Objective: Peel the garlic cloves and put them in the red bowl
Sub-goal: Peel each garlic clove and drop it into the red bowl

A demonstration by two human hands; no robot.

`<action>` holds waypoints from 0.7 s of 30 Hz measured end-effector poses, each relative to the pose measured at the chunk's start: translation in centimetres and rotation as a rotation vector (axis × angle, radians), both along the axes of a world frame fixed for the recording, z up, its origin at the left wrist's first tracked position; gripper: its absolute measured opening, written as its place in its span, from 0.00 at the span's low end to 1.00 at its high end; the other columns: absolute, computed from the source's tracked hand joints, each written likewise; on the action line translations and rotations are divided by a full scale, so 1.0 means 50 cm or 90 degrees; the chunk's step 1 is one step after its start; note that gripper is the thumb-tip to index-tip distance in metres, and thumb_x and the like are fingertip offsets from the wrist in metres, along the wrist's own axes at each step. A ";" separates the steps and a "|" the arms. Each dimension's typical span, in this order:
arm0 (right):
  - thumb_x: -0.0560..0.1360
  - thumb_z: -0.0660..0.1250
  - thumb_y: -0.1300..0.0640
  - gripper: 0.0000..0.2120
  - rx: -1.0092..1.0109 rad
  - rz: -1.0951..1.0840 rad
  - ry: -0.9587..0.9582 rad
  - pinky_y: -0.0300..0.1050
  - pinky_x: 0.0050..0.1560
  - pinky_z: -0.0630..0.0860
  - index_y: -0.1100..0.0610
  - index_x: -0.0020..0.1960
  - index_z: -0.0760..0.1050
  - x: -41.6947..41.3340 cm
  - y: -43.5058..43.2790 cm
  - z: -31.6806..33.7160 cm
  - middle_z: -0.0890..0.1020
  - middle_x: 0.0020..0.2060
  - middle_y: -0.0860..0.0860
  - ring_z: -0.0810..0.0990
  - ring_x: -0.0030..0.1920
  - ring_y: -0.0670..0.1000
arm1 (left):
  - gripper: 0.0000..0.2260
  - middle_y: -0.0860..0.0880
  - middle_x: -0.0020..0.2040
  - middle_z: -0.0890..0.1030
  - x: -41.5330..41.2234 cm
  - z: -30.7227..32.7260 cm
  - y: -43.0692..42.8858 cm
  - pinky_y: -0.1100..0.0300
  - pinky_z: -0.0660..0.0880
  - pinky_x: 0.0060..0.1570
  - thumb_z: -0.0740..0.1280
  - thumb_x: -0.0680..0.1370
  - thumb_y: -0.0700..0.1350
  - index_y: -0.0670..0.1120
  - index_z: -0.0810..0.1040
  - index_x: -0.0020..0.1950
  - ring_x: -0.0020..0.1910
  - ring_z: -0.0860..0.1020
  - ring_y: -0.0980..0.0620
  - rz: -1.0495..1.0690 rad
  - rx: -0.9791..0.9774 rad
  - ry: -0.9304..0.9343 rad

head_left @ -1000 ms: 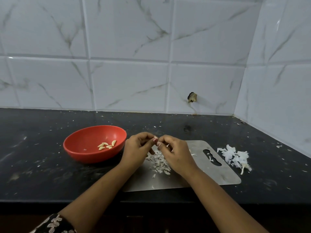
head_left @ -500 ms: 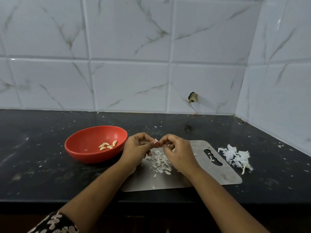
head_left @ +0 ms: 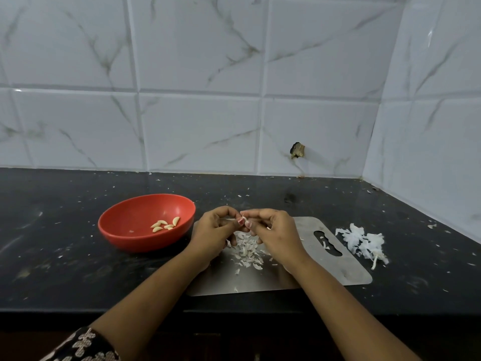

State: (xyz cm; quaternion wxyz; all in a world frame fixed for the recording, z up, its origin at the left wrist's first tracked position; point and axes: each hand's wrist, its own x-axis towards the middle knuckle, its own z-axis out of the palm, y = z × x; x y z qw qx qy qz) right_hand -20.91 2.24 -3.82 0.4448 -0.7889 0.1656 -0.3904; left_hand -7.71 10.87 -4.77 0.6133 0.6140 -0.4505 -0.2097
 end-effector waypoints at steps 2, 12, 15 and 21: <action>0.75 0.69 0.67 0.10 0.002 -0.010 0.003 0.29 0.34 0.73 0.60 0.55 0.82 0.000 -0.001 0.001 0.83 0.38 0.46 0.80 0.35 0.36 | 0.05 0.46 0.40 0.85 0.000 -0.003 -0.001 0.65 0.67 0.27 0.70 0.76 0.43 0.49 0.78 0.41 0.26 0.75 0.52 0.018 0.002 -0.030; 0.73 0.72 0.66 0.08 0.069 0.016 -0.020 0.37 0.36 0.79 0.55 0.49 0.83 -0.003 0.001 0.004 0.85 0.39 0.50 0.85 0.42 0.46 | 0.02 0.49 0.36 0.83 0.002 -0.007 -0.003 0.64 0.71 0.30 0.69 0.77 0.41 0.47 0.80 0.46 0.28 0.77 0.52 0.046 -0.008 -0.070; 0.73 0.70 0.68 0.11 0.094 0.026 -0.038 0.38 0.40 0.80 0.53 0.48 0.82 -0.002 -0.003 0.002 0.85 0.39 0.51 0.85 0.42 0.47 | 0.08 0.51 0.41 0.85 0.005 -0.010 -0.004 0.54 0.79 0.36 0.67 0.77 0.36 0.49 0.81 0.48 0.30 0.79 0.53 0.065 -0.008 -0.125; 0.73 0.70 0.70 0.11 0.115 0.027 -0.042 0.42 0.45 0.82 0.56 0.51 0.80 0.001 -0.012 -0.004 0.84 0.40 0.56 0.84 0.41 0.49 | 0.09 0.59 0.47 0.83 0.005 -0.013 -0.004 0.47 0.80 0.44 0.66 0.72 0.46 0.60 0.80 0.48 0.35 0.81 0.55 0.097 0.000 -0.259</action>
